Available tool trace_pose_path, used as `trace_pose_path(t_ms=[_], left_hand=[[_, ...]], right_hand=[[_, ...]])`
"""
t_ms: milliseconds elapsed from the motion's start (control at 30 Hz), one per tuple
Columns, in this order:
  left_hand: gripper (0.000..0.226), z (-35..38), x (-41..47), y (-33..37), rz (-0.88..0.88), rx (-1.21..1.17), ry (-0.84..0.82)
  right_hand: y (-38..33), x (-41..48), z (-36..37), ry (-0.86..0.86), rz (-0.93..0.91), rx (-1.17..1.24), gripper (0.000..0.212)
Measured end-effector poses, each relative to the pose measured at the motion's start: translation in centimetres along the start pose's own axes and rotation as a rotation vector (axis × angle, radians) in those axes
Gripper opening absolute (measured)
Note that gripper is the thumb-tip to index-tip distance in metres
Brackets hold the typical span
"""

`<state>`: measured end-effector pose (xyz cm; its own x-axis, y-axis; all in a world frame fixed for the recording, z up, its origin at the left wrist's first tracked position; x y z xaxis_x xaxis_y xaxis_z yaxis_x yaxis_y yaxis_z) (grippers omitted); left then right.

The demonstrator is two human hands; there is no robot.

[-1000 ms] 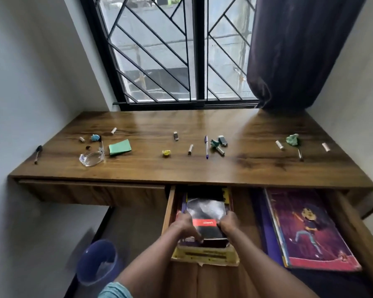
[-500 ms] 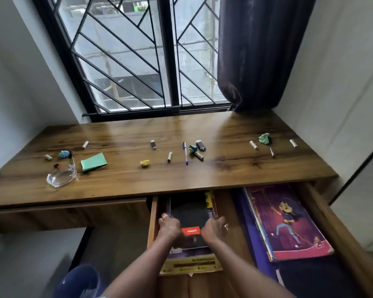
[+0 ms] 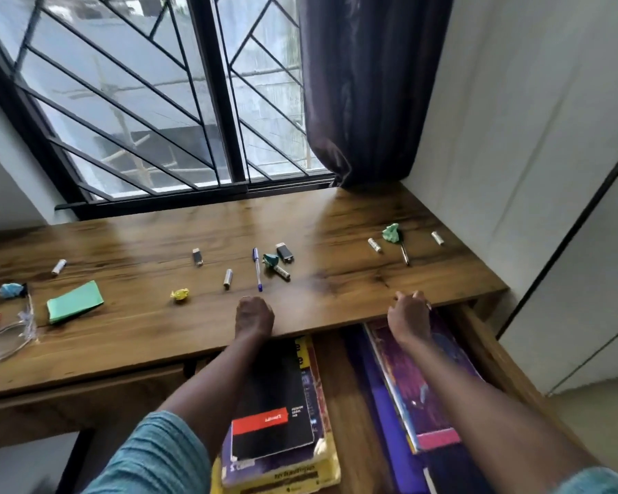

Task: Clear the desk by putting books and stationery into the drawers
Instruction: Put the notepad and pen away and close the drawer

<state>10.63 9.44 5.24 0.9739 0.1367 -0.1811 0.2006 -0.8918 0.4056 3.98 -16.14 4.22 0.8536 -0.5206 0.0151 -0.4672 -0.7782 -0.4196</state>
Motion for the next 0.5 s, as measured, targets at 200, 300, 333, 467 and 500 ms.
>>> trace_pose_path(t_ms=[200, 300, 333, 467, 500], left_hand=[[0.041, 1.4, 6.3, 2.1, -0.106, -0.045, 0.098], [0.044, 1.5, 8.5, 3.0, -0.211, -0.053, 0.113], [0.042, 1.5, 8.9, 3.2, -0.238, -0.061, 0.116], [0.033, 1.9, 10.0, 3.6, -0.288, -0.101, 0.168], [0.032, 1.9, 10.0, 3.7, -0.283, -0.097, 0.18]], right_hand=[[1.1, 9.1, 0.3, 0.041, 0.014, -0.023, 0.029], [0.9, 12.4, 0.7, 0.024, 0.026, -0.047, 0.034], [0.8, 13.2, 0.8, 0.014, 0.024, -0.054, 0.035], [0.9, 15.7, 1.4, 0.009, 0.028, -0.095, 0.033], [0.9, 16.0, 1.3, 0.015, 0.049, -0.084, 0.035]])
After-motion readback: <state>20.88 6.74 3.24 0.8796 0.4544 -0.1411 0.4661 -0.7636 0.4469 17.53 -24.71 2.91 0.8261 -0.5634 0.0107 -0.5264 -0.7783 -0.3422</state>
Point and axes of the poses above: each hand's wrist, its own x-axis towards the middle knuckle, its own z-axis out of the palm, y = z × x, the point moved 1 cm from there along x, towards the middle knuckle, and after that the axes turned 3 degrees about -y, right-handed, at the moved point
